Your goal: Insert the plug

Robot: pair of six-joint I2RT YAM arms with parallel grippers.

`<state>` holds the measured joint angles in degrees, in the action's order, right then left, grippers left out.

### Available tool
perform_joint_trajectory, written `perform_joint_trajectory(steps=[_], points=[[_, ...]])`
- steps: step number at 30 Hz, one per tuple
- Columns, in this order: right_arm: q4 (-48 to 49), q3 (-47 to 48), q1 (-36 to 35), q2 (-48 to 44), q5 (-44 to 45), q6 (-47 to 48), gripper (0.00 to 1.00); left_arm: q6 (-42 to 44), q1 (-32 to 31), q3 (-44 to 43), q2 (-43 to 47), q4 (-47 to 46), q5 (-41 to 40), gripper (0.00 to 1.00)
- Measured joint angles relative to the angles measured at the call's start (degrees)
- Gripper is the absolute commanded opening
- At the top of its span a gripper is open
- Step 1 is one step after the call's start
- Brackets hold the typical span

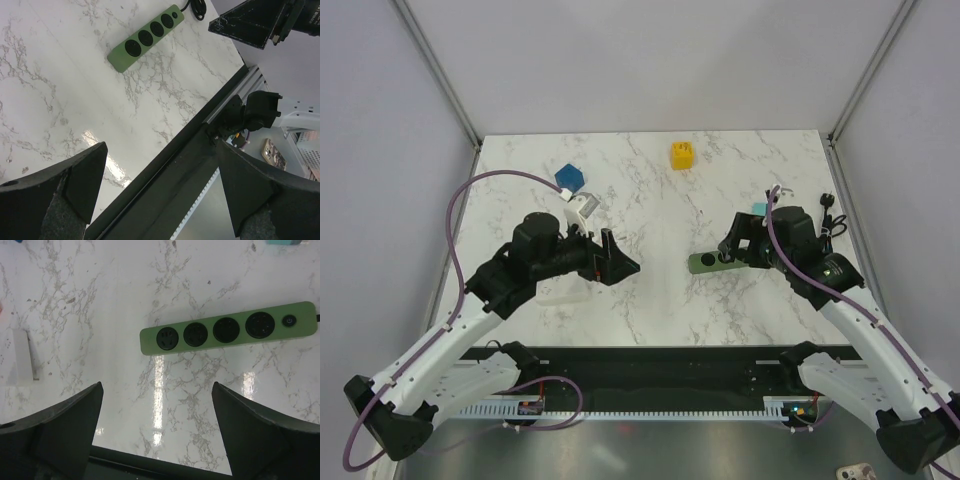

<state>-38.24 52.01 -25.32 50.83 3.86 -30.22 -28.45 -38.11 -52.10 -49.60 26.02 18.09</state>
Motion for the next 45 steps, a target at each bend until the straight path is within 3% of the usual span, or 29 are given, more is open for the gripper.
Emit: perform_joint_trajectory(steps=[6, 8, 14, 22, 27, 45], points=[[-0.4, 2.1, 0.0, 5.1, 11.1, 0.1, 0.98, 0.9, 0.0, 1.3, -0.1, -0.3, -0.8, 0.97], [-0.1, 6.9, 0.1, 12.6, 18.6, 0.9, 0.98, 1.3, 0.0, 1.9, -0.3, -0.3, -1.9, 0.97], [2.8, 19.9, 6.3, 33.6, 26.6, 4.4, 0.95, 2.4, 0.0, 4.3, -0.3, -0.3, -3.1, 0.96], [6.2, 29.1, 18.9, 53.0, 21.2, 8.6, 0.73, 3.0, 0.0, 8.9, 1.9, 0.6, -4.0, 0.96], [7.1, 32.2, 19.8, 60.3, 16.8, 10.6, 0.65, 3.7, 0.0, 9.0, 2.6, 0.7, -4.5, 0.96], [7.9, 37.3, 19.3, 70.4, 16.0, 18.0, 0.62, 4.2, 0.0, 9.1, 5.2, 0.9, -6.1, 0.96]])
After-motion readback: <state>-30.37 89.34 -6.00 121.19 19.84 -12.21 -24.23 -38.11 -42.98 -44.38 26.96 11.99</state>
